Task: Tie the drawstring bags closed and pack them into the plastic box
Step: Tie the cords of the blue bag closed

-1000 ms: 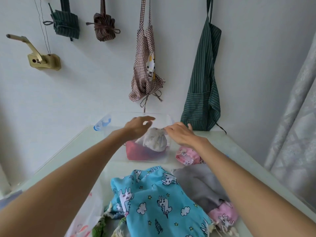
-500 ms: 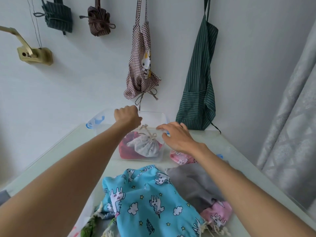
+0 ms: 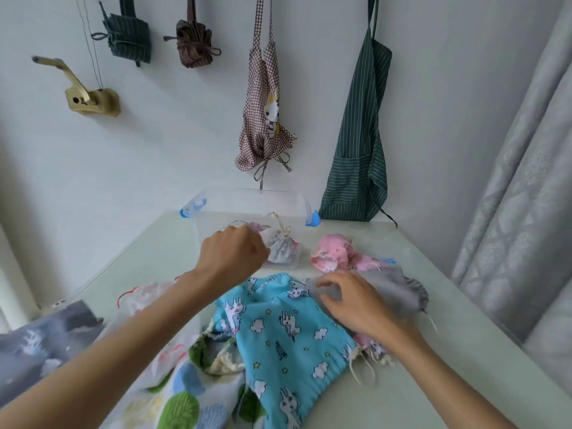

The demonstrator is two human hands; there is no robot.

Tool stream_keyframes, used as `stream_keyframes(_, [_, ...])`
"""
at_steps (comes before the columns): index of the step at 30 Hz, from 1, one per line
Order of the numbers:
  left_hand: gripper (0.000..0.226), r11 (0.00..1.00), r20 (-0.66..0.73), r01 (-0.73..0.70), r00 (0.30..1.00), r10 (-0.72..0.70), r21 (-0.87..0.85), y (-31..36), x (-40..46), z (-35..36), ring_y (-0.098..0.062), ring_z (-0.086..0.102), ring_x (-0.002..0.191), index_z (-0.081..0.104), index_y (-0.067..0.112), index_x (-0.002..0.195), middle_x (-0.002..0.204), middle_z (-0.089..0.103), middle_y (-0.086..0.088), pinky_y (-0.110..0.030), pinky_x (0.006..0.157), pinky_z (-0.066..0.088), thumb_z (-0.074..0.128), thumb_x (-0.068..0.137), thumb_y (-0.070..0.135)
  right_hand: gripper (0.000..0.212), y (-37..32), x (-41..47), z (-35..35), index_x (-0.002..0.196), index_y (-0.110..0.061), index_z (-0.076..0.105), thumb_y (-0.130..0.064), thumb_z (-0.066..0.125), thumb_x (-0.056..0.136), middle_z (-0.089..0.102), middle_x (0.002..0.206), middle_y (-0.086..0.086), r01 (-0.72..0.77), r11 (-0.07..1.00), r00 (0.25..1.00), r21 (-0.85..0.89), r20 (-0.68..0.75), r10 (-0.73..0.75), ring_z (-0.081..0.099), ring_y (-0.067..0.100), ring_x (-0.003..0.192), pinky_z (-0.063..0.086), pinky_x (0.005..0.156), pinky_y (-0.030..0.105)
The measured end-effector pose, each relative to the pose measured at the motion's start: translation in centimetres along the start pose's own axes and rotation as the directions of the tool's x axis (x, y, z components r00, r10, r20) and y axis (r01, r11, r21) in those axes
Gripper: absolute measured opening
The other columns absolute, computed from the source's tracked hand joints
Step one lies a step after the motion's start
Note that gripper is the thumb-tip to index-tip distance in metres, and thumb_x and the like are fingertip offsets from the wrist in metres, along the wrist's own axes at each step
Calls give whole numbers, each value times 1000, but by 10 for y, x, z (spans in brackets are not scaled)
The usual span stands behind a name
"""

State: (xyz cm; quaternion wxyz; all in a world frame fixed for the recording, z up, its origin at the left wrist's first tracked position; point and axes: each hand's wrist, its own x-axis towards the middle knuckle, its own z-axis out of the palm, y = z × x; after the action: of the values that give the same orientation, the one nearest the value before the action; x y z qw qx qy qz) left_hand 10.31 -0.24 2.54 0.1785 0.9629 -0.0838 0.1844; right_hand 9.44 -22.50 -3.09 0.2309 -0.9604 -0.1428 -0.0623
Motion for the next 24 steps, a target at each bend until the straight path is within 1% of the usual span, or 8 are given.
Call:
stream_keyframes(3, [60,940,103,75,988,-115,333,-5,-41,-1,-15,59,59,50,14,60,61,58,5,-26,58,48,39,87,67,38,8,-36,6,121,-21,57,-40,58,88,60,121,-7,-110,994,994,-14,-22,109,57,10,104,50,85,28])
stream_keyframes(6, [66,889,228,108,946,-229,446,-11,-50,13,-12,41,51,35,15,57,56,42,5,-22,49,27,35,81,77,46,7,-46,17,116,-16,56,-52,54,87,57,117,-2,-190,976,981,-108,15,193,57,17,102,50,83,33])
stream_keyframes(9, [55,922,285,152,922,-263,356,-10,-50,27,-18,52,67,37,15,66,68,48,4,-24,53,32,54,81,65,17,-1,-48,29,90,-27,61,-43,57,89,60,94,-1,-159,973,987,-167,-61,151,58,19,89,48,72,29])
stream_keyframes(11, [43,942,251,183,933,-256,280,-10,-46,29,-22,60,77,50,12,72,75,57,1,-28,62,41,61,83,52,32,-3,-46,34,64,-28,44,-35,56,92,49,67,-5,-185,974,976,-133,-138,167,50,20,70,38,53,26])
stream_keyframes(15, [27,969,-20,210,978,-209,128,-1,-26,15,-26,65,76,70,14,91,80,70,-4,-31,65,48,61,88,40,16,0,-33,24,100,-13,56,-26,47,96,66,85,6,-183,967,905,177,-354,236,62,29,78,44,59,33])
stream_keyframes(21, [26,992,-379,111,917,-125,-58,19,-1,16,-30,65,81,72,24,92,87,72,0,-31,59,38,56,90,44,7,2,-34,8,96,-20,60,-17,57,90,59,76,-11,78,945,690,318,-701,179,56,8,69,42,57,23])
stream_keyframes(23, [22,993,-241,33,969,-59,-114,16,0,33,-28,65,88,70,22,104,101,71,-1,-35,73,48,56,92,34,4,11,-41,15,86,-22,56,-19,58,89,58,71,-14,26,950,726,310,-660,196,57,10,67,45,56,28])
stream_keyframes(24, [24,997,-50,18,999,-21,-76,15,-2,45,-28,63,93,65,19,114,110,68,-3,-37,81,49,54,94,29,9,18,-43,20,81,-22,53,-22,58,89,57,66,-13,-49,948,781,314,-579,232,56,13,64,44,56,31])
